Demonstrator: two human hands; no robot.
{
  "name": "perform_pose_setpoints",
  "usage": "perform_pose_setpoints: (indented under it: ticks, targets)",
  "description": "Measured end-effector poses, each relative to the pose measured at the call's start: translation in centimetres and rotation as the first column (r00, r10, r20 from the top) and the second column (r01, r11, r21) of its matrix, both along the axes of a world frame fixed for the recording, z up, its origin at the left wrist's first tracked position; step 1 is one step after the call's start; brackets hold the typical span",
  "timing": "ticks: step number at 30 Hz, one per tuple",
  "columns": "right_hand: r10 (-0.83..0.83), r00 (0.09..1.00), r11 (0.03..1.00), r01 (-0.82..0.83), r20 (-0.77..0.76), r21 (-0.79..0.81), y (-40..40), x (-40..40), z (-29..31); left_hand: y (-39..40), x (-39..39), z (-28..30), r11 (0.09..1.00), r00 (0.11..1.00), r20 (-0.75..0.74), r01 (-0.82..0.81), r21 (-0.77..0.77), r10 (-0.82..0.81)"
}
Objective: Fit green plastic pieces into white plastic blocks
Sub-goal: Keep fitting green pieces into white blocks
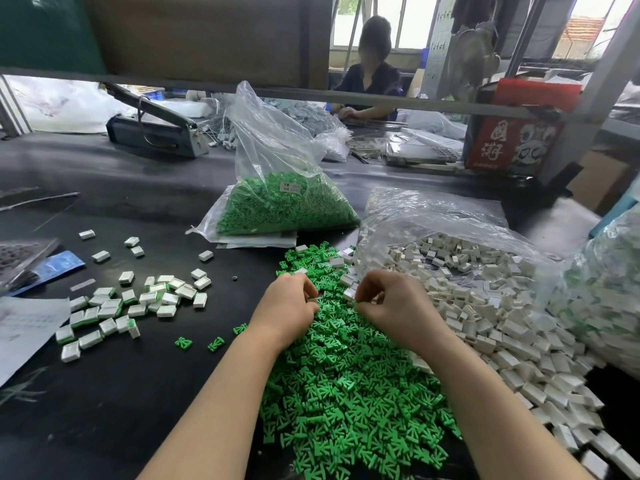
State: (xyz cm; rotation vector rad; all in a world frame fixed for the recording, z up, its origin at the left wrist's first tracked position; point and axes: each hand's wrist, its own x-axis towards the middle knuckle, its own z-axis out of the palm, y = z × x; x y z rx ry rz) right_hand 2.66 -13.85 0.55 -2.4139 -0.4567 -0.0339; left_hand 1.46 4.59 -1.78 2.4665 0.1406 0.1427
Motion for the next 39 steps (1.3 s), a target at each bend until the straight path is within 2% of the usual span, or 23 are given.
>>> perform_pose_setpoints:
  ticks: [4,6,7,9,10,12,14,16,18,24,27,35,39]
  targets:
    - [-0.030,0.999,0.976,0.034,-0.022,0.216,-0.1,-0.1,0.1,-0.2,-0.2,0.2,0.998,0.997,0.075,0.007,-0.062,-0.002]
    - [-0.059,0.998,0.945,0.052,0.011,0.322,-0.2,0.0,0.2,-0.8,-0.2,0.5,0.955,0.992,0.124,0.005,-0.296,0.033]
    - [-0.065,0.998,0.926,0.052,0.024,0.374,-0.2,0.0,0.3,-1.1,-0.2,0.8,0.883,0.991,0.124,0.017,-0.470,0.047]
    - [-0.059,0.998,0.870,0.042,0.020,0.491,-0.2,0.1,0.5,-2.1,-0.4,1.3,0.628,0.995,0.101,0.064,-0.776,0.023]
    - [-0.051,0.999,0.832,0.040,0.005,0.553,-0.2,0.1,0.6,-2.5,-0.5,1.5,0.497,0.995,0.097,0.084,-0.864,-0.001]
    - [-0.027,0.999,0.752,0.035,-0.021,0.658,-0.3,0.0,0.8,-3.2,-0.6,1.6,0.314,0.995,0.096,0.103,-0.944,-0.037]
    - [0.003,0.999,0.688,0.024,-0.036,0.725,-0.4,-0.1,1.1,-3.6,-0.6,1.7,0.181,0.994,0.092,0.100,-0.978,-0.053]
    - [0.030,0.998,0.635,0.020,-0.050,0.773,-0.4,-0.1,1.3,-3.7,-0.6,1.7,0.065,0.995,0.081,0.085,-0.994,-0.054]
    - [0.059,0.997,0.597,0.008,-0.054,0.802,-0.3,-0.1,1.5,-3.7,-0.5,1.8,-0.015,0.996,0.075,0.075,-0.997,-0.048]
    - [0.077,0.996,0.560,-0.010,-0.040,0.828,-0.1,-0.2,1.7,-3.4,-0.4,1.8,-0.133,0.992,0.120,0.113,-0.985,-0.039]
    - [0.090,0.996,0.525,-0.029,-0.022,0.851,-0.1,-0.3,1.7,-3.2,-0.4,1.8,-0.156,0.990,0.133,0.124,-0.980,-0.051]
    - [0.108,0.994,0.509,-0.067,0.014,0.858,-0.1,-0.3,1.7,-3.2,-0.5,1.8,-0.136,0.985,0.155,0.143,-0.980,-0.078]
    - [0.114,0.993,0.502,-0.073,0.017,0.862,-0.1,-0.3,1.6,-3.0,-0.6,1.8,-0.073,0.984,0.156,0.149,-0.986,-0.088]
